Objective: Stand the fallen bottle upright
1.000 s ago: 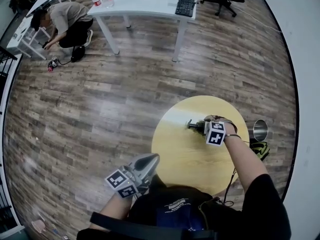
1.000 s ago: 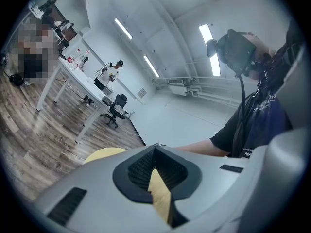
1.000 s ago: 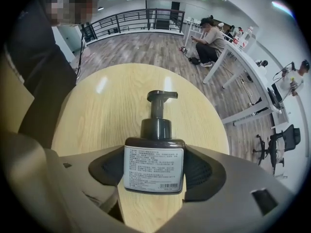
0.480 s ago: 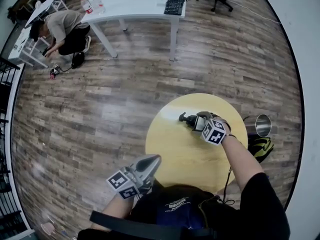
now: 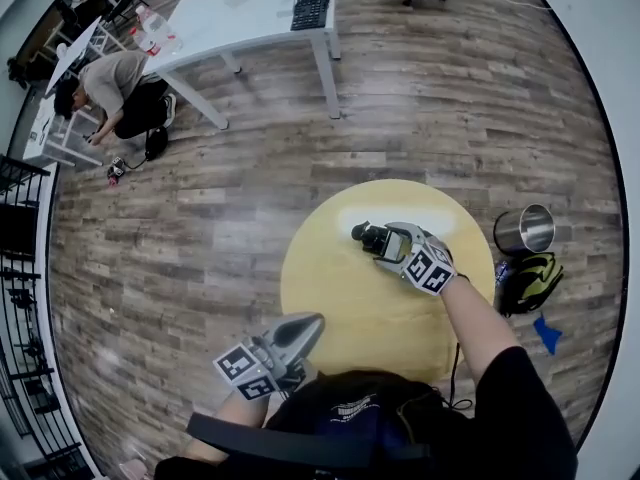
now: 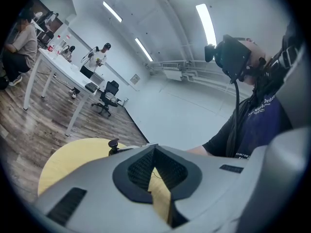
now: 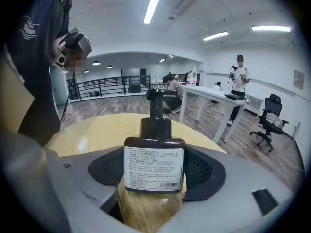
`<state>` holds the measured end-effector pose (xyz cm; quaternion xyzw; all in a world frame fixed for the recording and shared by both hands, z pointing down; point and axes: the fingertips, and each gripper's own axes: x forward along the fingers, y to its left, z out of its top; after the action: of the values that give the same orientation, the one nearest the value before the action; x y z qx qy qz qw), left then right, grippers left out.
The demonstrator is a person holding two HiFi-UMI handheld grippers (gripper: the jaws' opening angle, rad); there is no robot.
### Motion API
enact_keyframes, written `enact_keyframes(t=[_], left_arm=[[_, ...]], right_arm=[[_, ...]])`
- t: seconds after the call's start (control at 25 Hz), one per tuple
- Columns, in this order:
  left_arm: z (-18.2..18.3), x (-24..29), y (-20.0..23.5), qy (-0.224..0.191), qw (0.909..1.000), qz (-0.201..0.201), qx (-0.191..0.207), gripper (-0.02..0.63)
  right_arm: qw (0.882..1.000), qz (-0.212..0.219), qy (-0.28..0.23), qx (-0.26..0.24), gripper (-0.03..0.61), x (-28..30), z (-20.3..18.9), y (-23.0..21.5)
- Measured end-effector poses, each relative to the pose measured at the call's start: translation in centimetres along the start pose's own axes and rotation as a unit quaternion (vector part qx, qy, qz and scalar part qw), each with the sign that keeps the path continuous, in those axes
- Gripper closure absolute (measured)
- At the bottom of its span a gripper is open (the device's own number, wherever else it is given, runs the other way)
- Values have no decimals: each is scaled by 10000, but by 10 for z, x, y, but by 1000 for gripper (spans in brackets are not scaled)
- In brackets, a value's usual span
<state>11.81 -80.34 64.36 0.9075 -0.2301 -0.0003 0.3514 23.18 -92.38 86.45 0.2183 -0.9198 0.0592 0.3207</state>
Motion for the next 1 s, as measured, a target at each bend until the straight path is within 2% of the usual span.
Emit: enact_keyframes(t=[0.2,0.48,0.8,1.0], left_arm=[[-10,33,-14,242,9997,-49,91,603],[-25,61,-32,437,9989,-122,97,603],[-24,71,-50,397,9990,-180,113,603],[-17,66,-61,278,9993,-199,174,603]], right_arm=[[9997,-20,-260,-33,219,-18,-20,-5],[9997,-98,233,-50,222,-46,-77,-12],[9964,-350,755,-172,215,-59,-82,-11],[9967,-602,535,37,213,-96,-70,-9]])
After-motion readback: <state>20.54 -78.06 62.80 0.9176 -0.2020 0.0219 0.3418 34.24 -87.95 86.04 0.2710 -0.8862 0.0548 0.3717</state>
